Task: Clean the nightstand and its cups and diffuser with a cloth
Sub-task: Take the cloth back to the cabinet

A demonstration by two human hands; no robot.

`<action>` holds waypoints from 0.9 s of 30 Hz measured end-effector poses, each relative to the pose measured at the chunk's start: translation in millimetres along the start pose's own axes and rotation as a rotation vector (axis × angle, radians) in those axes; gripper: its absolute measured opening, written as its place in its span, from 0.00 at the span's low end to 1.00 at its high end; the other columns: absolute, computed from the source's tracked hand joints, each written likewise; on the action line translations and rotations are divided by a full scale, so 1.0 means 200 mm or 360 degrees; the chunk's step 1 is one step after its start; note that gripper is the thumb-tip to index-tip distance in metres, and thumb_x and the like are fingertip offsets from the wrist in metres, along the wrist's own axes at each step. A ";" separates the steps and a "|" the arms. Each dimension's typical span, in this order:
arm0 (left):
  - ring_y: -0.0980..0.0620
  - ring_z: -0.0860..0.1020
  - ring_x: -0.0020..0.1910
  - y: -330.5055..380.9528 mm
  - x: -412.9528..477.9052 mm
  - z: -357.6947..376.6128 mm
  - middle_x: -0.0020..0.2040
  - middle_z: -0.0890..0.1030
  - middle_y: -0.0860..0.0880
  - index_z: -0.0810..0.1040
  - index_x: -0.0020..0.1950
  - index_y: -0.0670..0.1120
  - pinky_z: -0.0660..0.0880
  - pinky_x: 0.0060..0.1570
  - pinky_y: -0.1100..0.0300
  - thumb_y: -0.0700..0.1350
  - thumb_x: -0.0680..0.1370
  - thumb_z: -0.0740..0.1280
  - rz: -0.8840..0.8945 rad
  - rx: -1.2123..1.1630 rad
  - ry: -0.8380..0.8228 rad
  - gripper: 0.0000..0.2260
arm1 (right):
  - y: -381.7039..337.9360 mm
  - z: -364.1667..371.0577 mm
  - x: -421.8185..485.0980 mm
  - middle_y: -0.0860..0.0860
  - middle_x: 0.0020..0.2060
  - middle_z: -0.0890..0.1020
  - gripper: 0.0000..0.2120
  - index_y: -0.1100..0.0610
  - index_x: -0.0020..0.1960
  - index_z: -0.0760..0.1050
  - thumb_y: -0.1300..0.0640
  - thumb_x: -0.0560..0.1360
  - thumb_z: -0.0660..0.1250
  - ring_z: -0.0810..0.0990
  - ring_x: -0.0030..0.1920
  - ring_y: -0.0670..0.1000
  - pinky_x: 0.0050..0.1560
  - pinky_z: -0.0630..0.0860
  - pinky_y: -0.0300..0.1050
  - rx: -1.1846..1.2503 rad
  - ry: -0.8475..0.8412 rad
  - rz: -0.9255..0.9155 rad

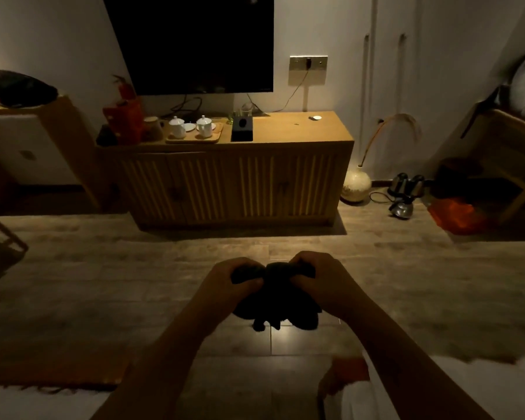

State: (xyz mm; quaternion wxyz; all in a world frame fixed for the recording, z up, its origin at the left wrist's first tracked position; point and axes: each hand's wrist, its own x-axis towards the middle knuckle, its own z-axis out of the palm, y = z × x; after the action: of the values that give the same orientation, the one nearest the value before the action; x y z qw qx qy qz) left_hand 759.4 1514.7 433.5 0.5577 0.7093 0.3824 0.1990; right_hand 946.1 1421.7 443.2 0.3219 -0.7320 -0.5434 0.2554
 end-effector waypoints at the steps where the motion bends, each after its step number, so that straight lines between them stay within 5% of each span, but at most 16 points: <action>1: 0.56 0.84 0.43 0.01 0.14 -0.01 0.45 0.84 0.49 0.82 0.50 0.48 0.79 0.41 0.65 0.41 0.75 0.70 0.0003 0.0021 0.0001 0.05 | 0.04 -0.04 0.13 0.48 0.39 0.81 0.04 0.54 0.47 0.79 0.58 0.73 0.67 0.79 0.41 0.43 0.38 0.70 0.33 -0.0003 -0.0002 -0.0006; 8: 0.50 0.82 0.42 0.01 1.31 -0.03 0.44 0.81 0.44 0.78 0.49 0.44 0.78 0.38 0.61 0.42 0.76 0.69 0.0001 -0.0029 0.0022 0.03 | 0.35 -0.29 1.18 0.52 0.44 0.81 0.05 0.54 0.49 0.79 0.59 0.74 0.67 0.81 0.46 0.49 0.48 0.80 0.46 0.0139 -0.0022 0.0084; 12: 0.42 0.82 0.46 0.10 1.96 -0.07 0.48 0.80 0.39 0.76 0.50 0.45 0.81 0.48 0.47 0.47 0.74 0.72 -0.0038 -0.0211 -0.0135 0.09 | 0.47 -0.47 1.76 0.49 0.41 0.81 0.04 0.52 0.46 0.78 0.60 0.73 0.67 0.81 0.45 0.48 0.49 0.81 0.48 0.0252 0.0054 0.0167; 18: 0.49 0.82 0.43 0.29 2.78 -0.07 0.47 0.79 0.45 0.73 0.49 0.47 0.79 0.35 0.64 0.44 0.73 0.73 -0.0009 0.0072 -0.0165 0.11 | 0.67 -0.76 2.51 0.48 0.42 0.81 0.05 0.52 0.48 0.79 0.59 0.74 0.67 0.81 0.45 0.46 0.47 0.81 0.44 0.0251 0.0090 0.0248; 27: 0.52 0.82 0.41 0.33 4.09 -0.03 0.42 0.83 0.47 0.79 0.45 0.48 0.81 0.39 0.58 0.46 0.72 0.74 -0.0048 0.0125 -0.0083 0.06 | 1.23 -1.11 3.64 0.47 0.41 0.82 0.02 0.49 0.44 0.79 0.52 0.73 0.69 0.81 0.44 0.45 0.45 0.81 0.46 0.0372 0.0040 0.0285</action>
State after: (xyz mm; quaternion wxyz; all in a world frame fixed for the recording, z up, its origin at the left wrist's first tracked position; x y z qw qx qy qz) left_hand 1289.9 2137.6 378.7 0.5422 0.7298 0.3858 0.1568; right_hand 1464.2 2028.3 388.5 0.3877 -0.7382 -0.4384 0.3355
